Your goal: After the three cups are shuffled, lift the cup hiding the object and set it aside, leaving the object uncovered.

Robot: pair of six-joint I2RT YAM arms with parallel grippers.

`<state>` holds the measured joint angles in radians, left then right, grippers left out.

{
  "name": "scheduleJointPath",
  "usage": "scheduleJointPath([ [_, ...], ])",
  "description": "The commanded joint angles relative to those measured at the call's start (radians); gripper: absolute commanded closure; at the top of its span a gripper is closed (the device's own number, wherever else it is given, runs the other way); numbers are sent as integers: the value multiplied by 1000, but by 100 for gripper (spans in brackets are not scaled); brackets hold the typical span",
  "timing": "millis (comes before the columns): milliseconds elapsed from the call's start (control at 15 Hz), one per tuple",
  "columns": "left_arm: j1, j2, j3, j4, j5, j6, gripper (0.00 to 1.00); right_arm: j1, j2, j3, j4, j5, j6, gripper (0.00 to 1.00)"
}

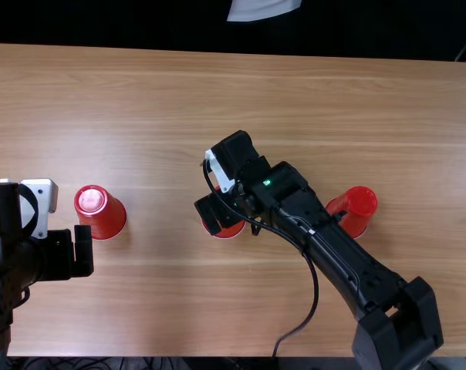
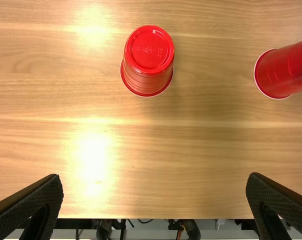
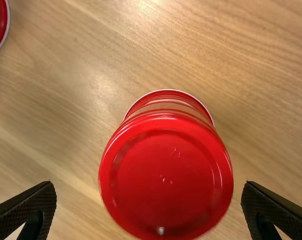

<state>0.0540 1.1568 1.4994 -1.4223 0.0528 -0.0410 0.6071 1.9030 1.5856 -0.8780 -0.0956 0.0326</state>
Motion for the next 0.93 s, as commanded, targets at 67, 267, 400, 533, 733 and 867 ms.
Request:
scheduleJointPath([
  [67,-3,6,7,3,-3,-5,0,6,47,31,-1,5,2,0],
  [267,-3,6,5,18,-3,-5,0,6,51,31,1,5,2,3],
  [400,-3,6,5,18,-1,-5,0,6,70,31,1,7,4,33],
  [533,-3,6,5,18,-1,-5,0,8,82,25,-1,7,6,50],
  [733,-3,6,5,18,1,-5,0,10,79,17,-3,7,6,77],
  [867,-3,6,4,18,1,-5,0,10,71,17,-3,7,8,84],
])
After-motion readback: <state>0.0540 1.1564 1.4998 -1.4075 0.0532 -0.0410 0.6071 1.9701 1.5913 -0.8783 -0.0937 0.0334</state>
